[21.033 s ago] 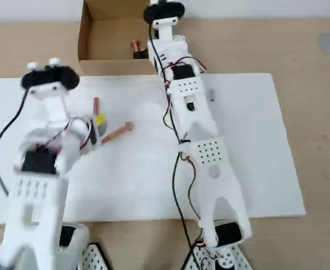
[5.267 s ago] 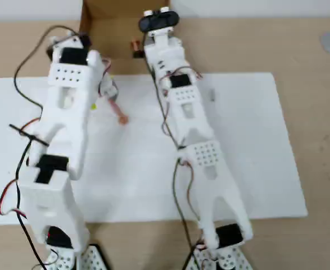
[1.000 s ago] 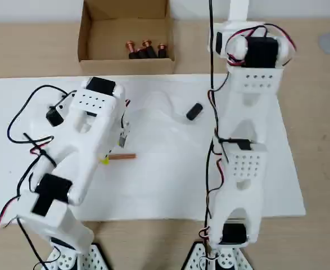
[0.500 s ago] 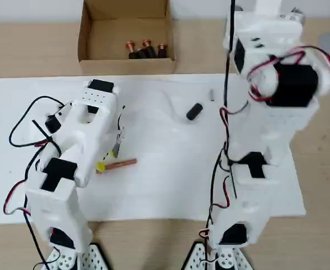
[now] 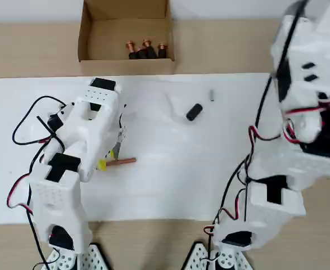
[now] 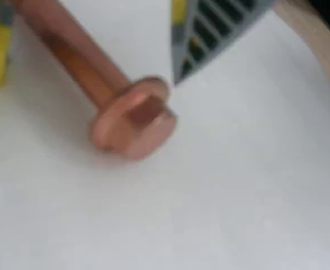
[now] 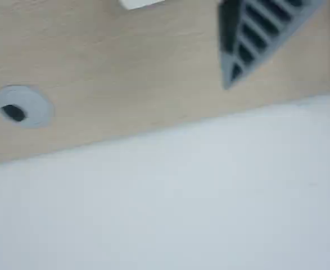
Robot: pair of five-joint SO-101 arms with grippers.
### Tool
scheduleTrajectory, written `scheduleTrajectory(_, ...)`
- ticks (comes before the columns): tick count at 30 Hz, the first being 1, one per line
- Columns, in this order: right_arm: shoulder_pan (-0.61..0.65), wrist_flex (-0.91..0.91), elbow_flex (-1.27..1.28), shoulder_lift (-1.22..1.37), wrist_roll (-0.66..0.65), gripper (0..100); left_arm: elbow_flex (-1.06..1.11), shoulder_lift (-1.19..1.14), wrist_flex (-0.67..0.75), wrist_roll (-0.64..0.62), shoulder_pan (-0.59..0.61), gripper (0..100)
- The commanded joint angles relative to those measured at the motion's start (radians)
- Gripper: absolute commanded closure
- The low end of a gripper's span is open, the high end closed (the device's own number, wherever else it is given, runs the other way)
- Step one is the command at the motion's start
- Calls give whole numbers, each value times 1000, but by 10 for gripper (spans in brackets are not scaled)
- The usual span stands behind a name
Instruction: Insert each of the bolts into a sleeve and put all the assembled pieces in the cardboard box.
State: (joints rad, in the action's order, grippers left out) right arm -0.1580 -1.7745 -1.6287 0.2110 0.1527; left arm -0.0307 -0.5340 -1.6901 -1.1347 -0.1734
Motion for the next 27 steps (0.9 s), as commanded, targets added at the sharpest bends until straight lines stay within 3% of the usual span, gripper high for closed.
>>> scheduleTrajectory(1, -33, -15, 56, -87, -8, 605, -35, -188, 35, -6, 11, 775)
scheduleTrajectory(7, 7, -15, 389, -274, 32, 605, -52, -189, 32, -9, 11, 785)
scheduleTrajectory(13, 96, -14, 891, -503, 118, 605, -54, -191, 77, 46, 11, 998)
scheduleTrajectory(20, 202, -3, 1299, -668, 195, 605, -54, -183, 89, 54, 12, 989)
scheduleTrajectory(27, 231, 14, 1423, -673, 209, 605, -161, -180, 68, 118, 72, 989)
